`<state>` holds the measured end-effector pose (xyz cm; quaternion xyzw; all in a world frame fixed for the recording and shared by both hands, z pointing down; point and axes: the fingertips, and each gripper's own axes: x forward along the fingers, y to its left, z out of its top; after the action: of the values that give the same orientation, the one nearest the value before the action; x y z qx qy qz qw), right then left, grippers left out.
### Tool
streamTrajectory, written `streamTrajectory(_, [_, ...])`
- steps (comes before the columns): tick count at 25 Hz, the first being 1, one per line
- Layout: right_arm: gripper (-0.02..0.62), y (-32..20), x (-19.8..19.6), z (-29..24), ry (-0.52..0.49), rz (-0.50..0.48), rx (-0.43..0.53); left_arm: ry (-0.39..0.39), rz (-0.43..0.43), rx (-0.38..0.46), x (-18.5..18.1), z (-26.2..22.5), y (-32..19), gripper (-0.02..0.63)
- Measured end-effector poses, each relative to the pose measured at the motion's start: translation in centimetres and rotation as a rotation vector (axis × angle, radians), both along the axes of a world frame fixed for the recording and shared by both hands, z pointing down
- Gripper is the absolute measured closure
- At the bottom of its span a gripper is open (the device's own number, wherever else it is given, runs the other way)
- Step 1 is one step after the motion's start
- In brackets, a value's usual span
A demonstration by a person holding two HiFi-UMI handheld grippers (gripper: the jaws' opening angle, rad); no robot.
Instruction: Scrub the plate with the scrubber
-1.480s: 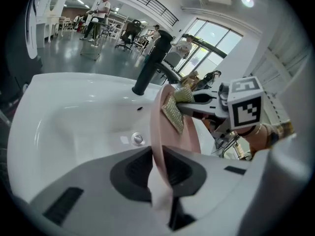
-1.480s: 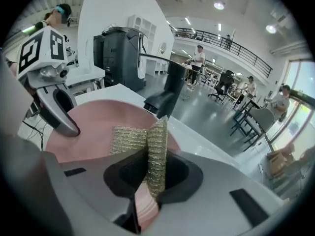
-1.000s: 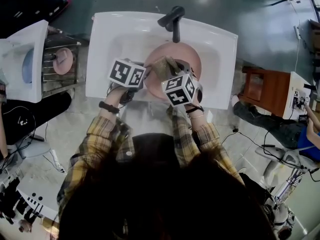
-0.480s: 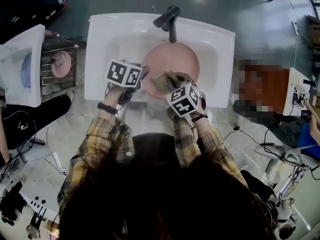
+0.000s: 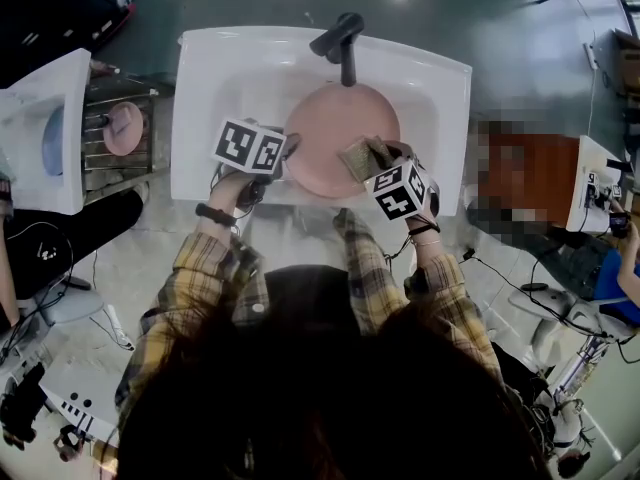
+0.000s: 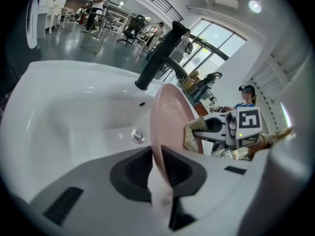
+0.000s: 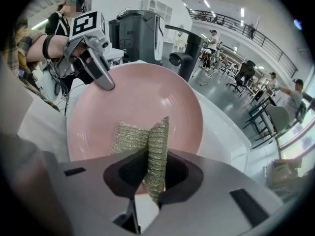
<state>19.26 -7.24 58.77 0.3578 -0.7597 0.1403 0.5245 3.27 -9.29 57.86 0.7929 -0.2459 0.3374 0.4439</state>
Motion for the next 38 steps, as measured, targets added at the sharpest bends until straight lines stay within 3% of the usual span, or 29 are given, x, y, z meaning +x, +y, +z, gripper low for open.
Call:
streamTrajectory(7, [0.520, -5.4, 1.3, -1.1, 0.061, 0.026, 0.092, -0.017, 0.030, 0.032, 0.2, -0.5, -0.3, 0.554])
streamTrajectory(12, [0.520, -8.9, -0.1, -2.5, -0.010, 0.108, 0.144, -0.031, 0.041, 0.048, 0.4, -0.6, -0.2, 0.552])
streamTrajectory(16, [0.520, -9.9, -3.1, -3.6, -0.060, 0.103, 0.160, -0.054, 0.062, 0.060, 0.4, -0.5, -0.1, 0.551])
streamTrajectory(22, [0.522, -8.9, -7.8, -4.1, -0.107, 0.050, 0.148, -0.052, 0.072, 0.048, 0.5, -0.3, 0.0, 0.551])
streamTrajectory(28, [0.523, -5.6, -9.9, -3.3, -0.089, -0.045, 0.119, -0.039, 0.074, 0.027, 0.4, 0.3, 0.3, 0.551])
streamTrajectory(38, [0.522, -0.9, -7.9, -1.9, -0.148, 0.041, 0.026, -0.026, 0.074, 0.026, 0.4, 0.5, 0.2, 0.551])
